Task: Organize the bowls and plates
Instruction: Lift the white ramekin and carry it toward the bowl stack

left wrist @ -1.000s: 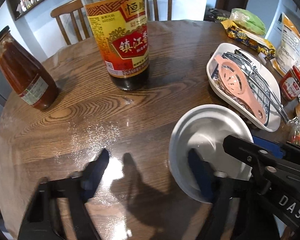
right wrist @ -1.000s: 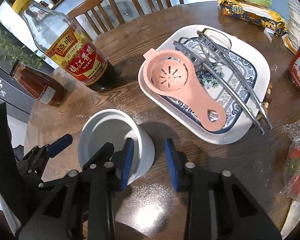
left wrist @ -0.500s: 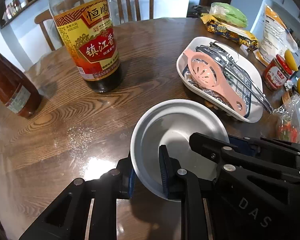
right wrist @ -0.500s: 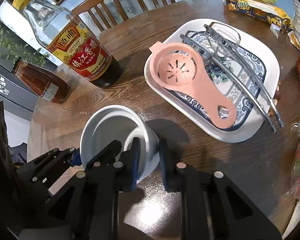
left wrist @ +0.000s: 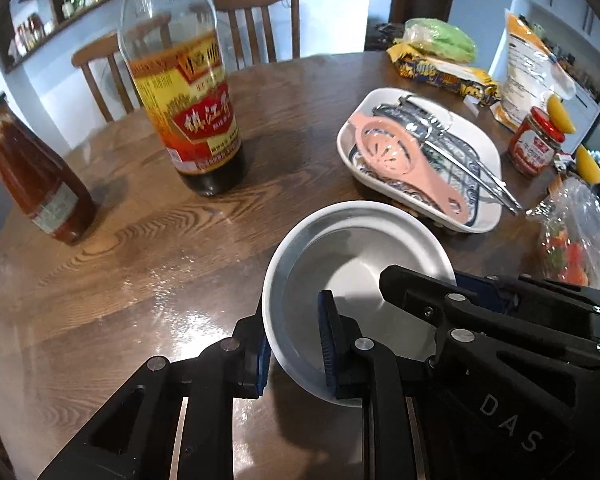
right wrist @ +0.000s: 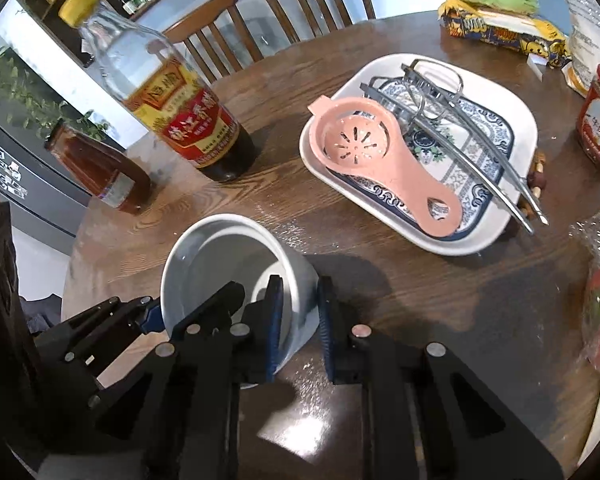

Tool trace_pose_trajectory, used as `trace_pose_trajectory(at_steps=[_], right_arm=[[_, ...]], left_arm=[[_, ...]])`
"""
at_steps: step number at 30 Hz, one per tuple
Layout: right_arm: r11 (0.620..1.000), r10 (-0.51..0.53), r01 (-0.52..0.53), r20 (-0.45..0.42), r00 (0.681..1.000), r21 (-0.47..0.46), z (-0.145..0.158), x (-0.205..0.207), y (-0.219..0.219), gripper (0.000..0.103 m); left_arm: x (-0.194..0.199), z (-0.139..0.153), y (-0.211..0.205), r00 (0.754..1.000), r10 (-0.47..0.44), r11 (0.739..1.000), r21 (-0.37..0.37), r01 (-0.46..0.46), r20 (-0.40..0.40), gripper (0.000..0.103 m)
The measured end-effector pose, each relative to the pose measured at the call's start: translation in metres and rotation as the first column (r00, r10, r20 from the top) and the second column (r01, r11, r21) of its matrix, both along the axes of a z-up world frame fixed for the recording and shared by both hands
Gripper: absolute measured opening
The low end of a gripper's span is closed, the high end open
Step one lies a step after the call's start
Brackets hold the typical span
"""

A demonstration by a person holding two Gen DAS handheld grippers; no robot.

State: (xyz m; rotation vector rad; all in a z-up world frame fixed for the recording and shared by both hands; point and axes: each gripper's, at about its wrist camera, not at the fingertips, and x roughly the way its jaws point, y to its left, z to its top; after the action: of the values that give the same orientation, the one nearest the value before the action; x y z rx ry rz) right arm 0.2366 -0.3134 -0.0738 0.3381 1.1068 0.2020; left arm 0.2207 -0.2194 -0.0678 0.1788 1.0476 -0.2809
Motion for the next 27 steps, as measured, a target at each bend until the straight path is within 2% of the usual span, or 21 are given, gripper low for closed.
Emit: trace_pose_trajectory(at_steps=[9, 15, 27], right_arm=[[1.000, -0.010, 0.010, 0.072, 0.997, 0.010, 0.027, -0.034, 0.001, 0.019], [1.000, -0.012, 0.011, 0.108, 0.994, 0.018, 0.044, -0.070, 0.006, 0.019], [0.999, -0.038, 0.035, 0.143, 0.989, 0.025, 0.060, -0.149, 0.026, 0.019]], left_arm=[[-0.029, 0.024, 0.003, 0.998, -0.004, 1.000, -0.015, 0.005, 0.063, 0.021], [-0.069, 0.042, 0.013, 0.993, -0.019, 0.999, -0.028, 0.022, 0.113, 0.021], [-0.141, 0.057, 0.034, 0.989, -0.039, 0.998, -0.047, 0.046, 0.145, 0.021]])
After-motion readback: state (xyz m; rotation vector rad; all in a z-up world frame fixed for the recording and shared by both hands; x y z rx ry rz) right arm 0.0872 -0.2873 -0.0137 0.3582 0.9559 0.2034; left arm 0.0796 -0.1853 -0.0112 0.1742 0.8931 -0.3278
